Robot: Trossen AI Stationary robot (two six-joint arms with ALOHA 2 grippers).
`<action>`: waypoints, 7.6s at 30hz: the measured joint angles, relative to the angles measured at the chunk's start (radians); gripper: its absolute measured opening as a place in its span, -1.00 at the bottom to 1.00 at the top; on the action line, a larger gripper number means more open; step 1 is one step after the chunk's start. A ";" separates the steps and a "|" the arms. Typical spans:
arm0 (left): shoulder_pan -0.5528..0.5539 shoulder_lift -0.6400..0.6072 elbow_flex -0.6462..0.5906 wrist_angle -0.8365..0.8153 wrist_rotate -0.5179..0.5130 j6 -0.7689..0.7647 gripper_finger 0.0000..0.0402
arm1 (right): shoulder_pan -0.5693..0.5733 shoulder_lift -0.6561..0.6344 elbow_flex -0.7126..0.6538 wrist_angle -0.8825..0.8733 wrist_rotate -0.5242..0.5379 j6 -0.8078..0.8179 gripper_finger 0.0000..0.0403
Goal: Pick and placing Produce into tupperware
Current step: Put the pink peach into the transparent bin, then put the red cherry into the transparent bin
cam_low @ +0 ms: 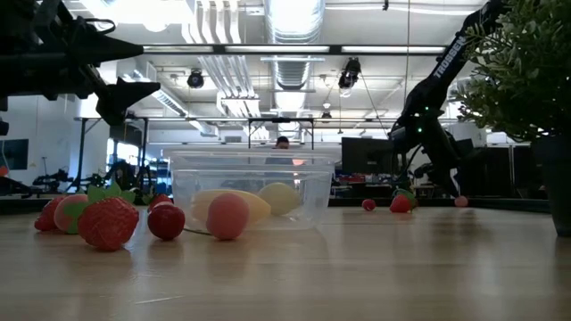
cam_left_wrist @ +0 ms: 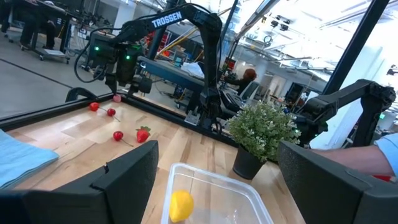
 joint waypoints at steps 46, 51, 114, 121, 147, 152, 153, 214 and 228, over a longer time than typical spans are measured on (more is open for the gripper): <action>0.000 -0.001 0.000 0.000 0.000 0.000 0.56 | 0.059 0.000 -0.055 -0.046 -0.068 0.149 -0.07; 0.000 -0.001 0.000 -0.001 0.000 0.000 0.56 | 0.056 0.000 -0.057 -0.039 -0.064 0.170 -0.09; 0.000 -0.001 0.000 0.000 0.000 0.000 0.56 | 0.376 -0.130 0.088 -0.002 0.000 -0.109 -0.60; 0.000 -0.001 0.000 0.001 0.000 0.000 0.56 | 0.568 -0.216 0.088 -0.002 -0.009 -0.141 -0.60; 0.000 -0.001 0.000 0.000 0.000 0.000 0.56 | 1.209 -0.168 0.124 0.445 -0.478 -0.527 -0.62; 0.000 -0.002 0.000 0.000 0.000 0.000 0.56 | 1.222 -0.072 0.158 0.443 -0.562 -0.531 -0.61; 0.000 0.000 0.000 0.001 0.000 0.000 0.56 | 1.224 -0.050 0.171 0.438 -0.574 -0.536 -0.60; 0.000 0.005 0.000 -0.008 0.000 0.000 0.56 | 0.242 -0.099 0.012 0.062 -0.360 -0.763 0.09; 0.000 0.005 0.000 -0.007 0.000 0.000 0.56 | 0.208 -0.030 0.004 0.129 -0.393 -0.790 0.09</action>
